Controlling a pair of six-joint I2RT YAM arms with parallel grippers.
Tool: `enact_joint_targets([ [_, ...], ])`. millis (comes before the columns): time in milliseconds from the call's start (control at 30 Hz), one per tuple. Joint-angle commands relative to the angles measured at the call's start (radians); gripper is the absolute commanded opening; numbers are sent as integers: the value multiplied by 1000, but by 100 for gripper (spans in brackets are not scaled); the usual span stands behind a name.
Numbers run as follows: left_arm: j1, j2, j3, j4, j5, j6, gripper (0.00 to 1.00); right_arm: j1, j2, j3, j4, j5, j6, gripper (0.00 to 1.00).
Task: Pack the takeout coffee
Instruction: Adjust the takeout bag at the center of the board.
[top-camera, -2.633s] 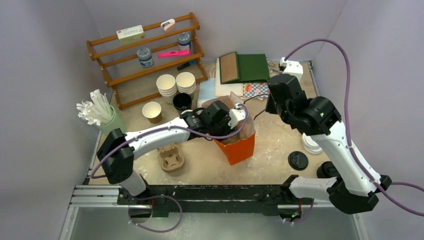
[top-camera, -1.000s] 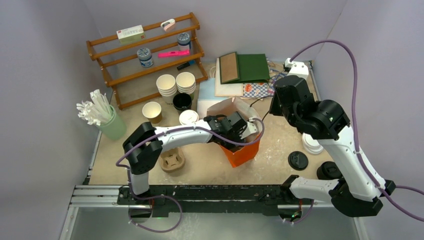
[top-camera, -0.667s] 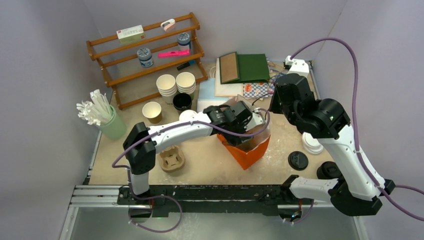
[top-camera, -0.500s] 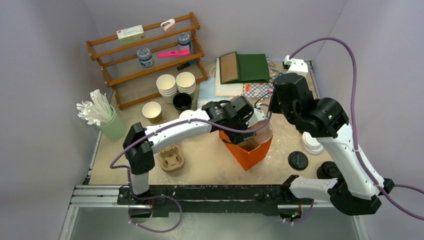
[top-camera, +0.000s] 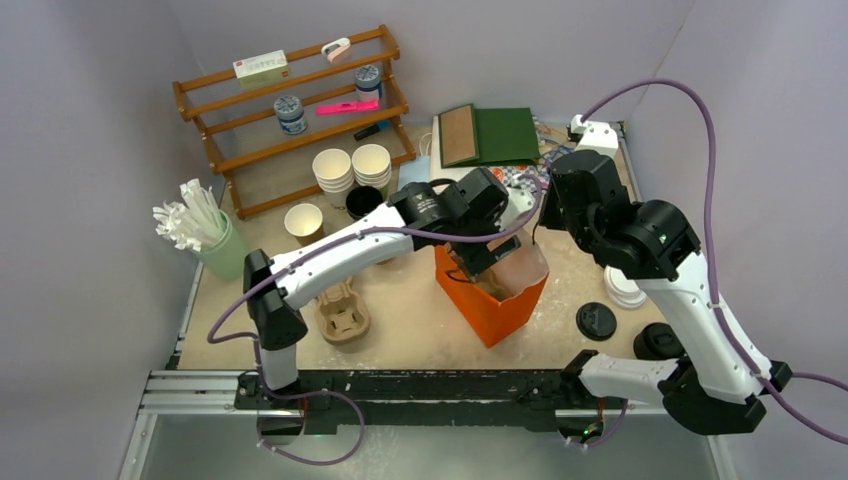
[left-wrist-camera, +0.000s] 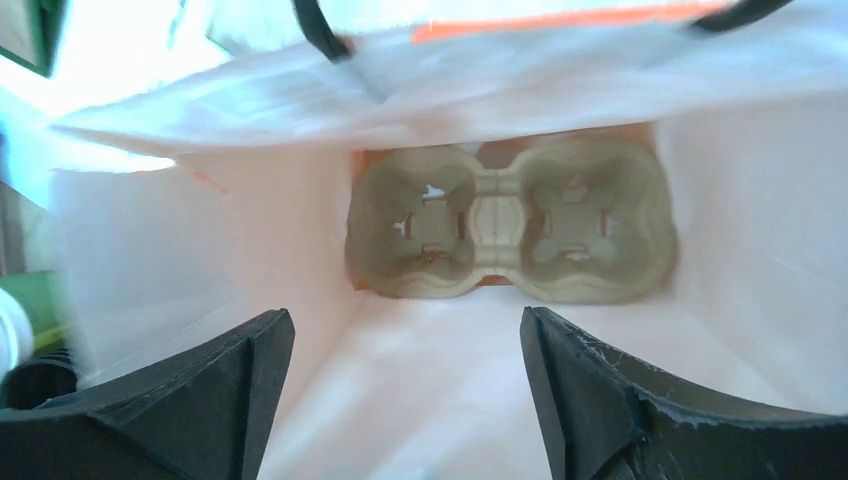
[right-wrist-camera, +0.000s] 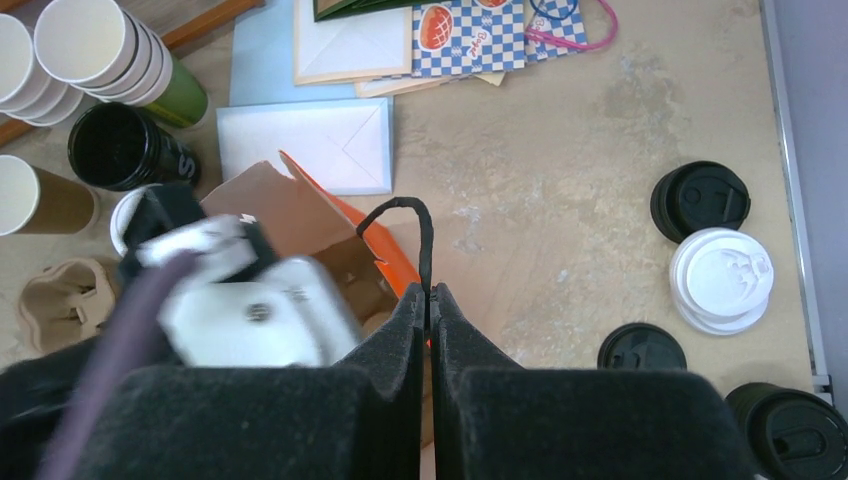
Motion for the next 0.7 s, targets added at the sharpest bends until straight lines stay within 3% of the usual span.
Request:
enact_joint_targets([
  [0, 1, -102, 79, 43, -25, -104, 88, -1, -15, -18, 25, -2, 5, 0],
  [467, 18, -359, -105, 217, -167, -365, 84, -2, -17, -51, 51, -39, 16, 0],
  [667, 46, -538, -254, 259, -352, -611, 93, -2, -13, -34, 49, -34, 21, 0],
])
